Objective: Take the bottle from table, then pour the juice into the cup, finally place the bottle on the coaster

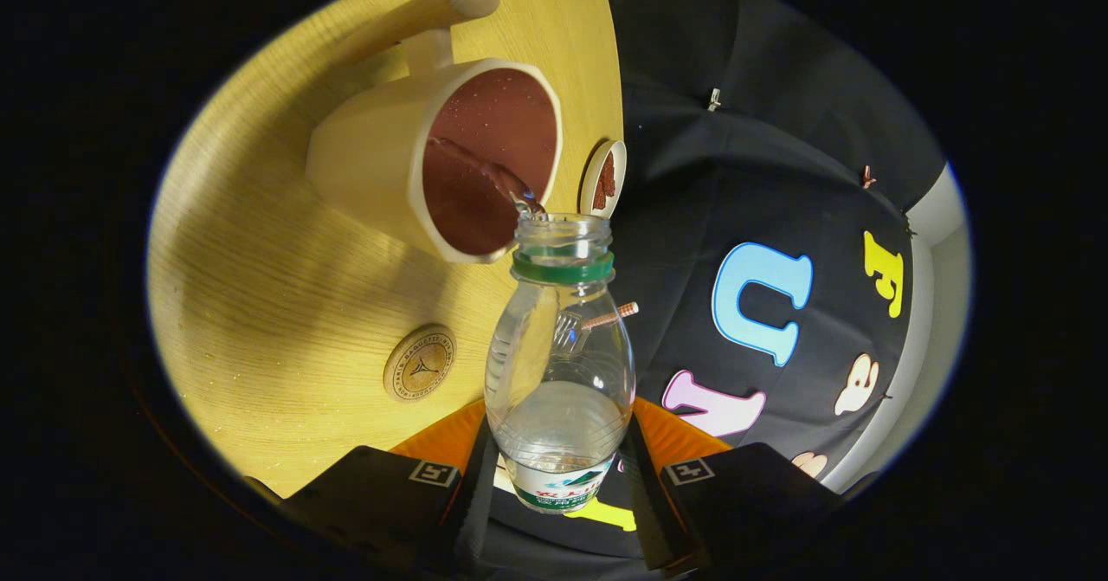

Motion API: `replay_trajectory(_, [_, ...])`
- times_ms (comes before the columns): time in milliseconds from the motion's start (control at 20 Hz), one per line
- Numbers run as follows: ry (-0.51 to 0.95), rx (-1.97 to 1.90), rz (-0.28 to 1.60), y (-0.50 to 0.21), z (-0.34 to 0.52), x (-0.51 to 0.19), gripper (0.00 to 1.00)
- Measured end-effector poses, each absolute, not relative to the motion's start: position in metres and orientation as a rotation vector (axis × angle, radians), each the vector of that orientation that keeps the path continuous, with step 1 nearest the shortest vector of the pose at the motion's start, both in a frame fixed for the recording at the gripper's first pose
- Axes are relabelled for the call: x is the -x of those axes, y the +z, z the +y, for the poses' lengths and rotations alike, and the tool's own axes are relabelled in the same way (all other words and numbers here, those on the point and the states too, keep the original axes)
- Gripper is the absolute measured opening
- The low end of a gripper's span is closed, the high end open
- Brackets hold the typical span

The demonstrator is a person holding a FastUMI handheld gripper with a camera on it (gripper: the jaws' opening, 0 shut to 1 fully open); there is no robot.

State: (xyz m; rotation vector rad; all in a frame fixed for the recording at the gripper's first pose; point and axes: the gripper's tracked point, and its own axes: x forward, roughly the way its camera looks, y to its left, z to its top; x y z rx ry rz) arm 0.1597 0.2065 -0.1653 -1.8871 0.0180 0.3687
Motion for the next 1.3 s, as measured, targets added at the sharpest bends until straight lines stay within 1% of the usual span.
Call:
replay_trajectory(900, [0.403, 2.003, -0.060, -0.155, 0.221, -0.163, 0.71])
replay_trajectory(1300, [0.434, 2.054, -0.040, -0.155, 0.223, -0.164, 0.71])
